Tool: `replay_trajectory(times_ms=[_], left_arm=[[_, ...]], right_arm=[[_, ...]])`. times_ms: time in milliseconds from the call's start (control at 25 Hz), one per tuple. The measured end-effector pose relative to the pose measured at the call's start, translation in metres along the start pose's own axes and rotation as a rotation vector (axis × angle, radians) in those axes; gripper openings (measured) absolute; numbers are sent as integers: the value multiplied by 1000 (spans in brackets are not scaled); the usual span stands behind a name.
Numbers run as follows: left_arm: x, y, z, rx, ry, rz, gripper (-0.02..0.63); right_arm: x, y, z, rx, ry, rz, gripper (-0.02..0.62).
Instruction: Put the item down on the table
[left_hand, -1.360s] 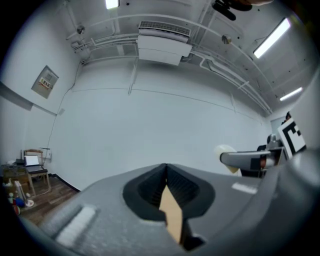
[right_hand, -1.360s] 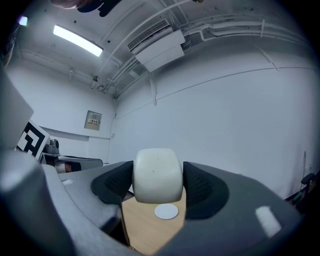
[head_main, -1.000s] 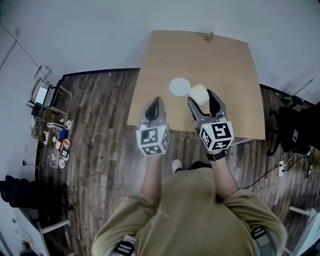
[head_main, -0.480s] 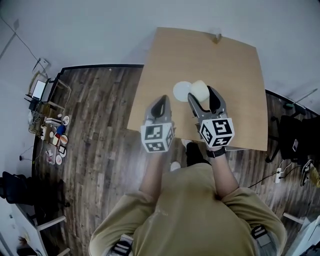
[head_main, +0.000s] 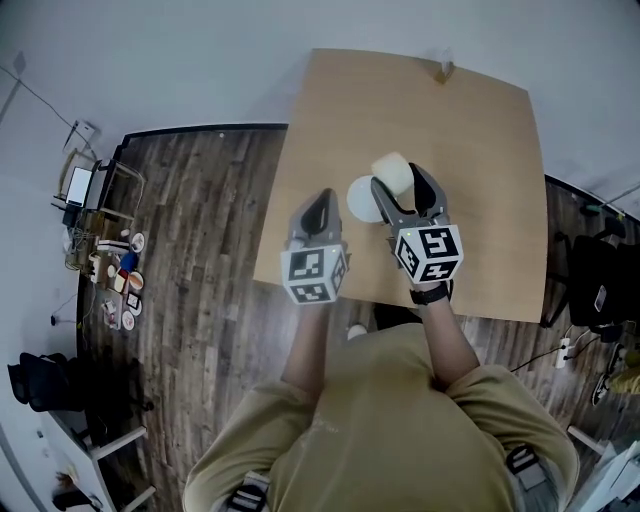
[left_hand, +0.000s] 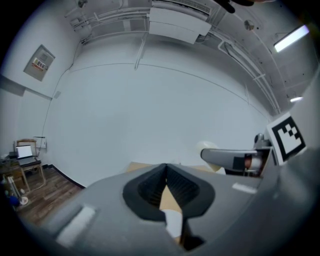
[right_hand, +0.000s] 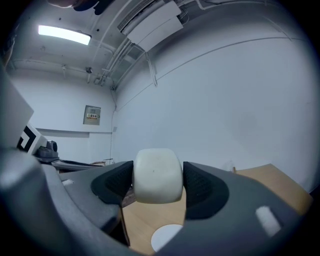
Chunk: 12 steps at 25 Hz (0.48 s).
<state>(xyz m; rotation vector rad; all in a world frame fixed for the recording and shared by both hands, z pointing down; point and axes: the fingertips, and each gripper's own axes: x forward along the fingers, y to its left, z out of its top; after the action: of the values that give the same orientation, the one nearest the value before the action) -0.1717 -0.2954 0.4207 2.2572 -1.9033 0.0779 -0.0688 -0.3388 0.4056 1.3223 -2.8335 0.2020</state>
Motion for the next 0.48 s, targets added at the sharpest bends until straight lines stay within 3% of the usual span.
replay_trajectory(times_ms=[480], left_arm=[[84,18,-64,-57,162,23,2]], right_arm=[[67,-59,-75,49,168,-9,316]])
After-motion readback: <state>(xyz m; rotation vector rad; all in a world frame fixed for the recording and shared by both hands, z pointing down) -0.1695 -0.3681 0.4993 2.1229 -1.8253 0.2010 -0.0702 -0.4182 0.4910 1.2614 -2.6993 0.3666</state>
